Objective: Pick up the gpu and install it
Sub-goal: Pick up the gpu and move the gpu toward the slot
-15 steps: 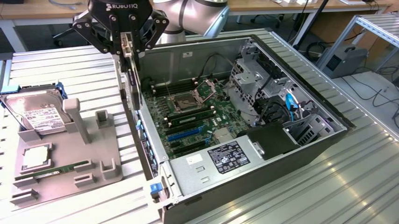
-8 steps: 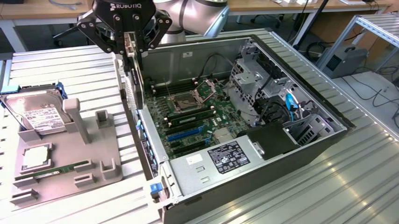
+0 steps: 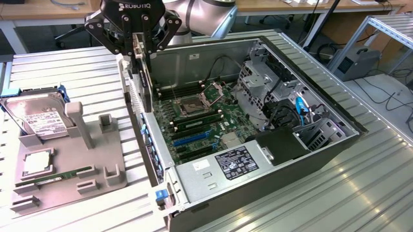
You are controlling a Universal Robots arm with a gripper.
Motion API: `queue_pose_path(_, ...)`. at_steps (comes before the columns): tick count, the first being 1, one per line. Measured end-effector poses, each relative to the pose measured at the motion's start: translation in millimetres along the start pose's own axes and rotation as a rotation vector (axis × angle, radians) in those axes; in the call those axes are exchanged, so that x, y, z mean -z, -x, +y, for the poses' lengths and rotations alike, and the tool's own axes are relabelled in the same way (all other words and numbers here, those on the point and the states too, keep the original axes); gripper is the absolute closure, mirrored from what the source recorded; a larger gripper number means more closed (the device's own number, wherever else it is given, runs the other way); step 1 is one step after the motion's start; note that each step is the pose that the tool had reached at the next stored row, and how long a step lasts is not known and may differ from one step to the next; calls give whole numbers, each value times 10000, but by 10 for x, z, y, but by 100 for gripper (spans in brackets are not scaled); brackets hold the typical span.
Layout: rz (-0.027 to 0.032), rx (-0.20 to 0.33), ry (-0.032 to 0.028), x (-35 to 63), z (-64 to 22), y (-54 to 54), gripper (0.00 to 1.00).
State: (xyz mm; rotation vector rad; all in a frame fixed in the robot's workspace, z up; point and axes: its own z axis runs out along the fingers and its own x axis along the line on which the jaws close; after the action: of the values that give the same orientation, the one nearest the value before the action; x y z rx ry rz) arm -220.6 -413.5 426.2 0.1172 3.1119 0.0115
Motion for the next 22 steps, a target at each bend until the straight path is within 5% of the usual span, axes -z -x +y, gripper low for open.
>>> queue_pose_path(22, -2, 1, -26, -19, 12, 186, 73)
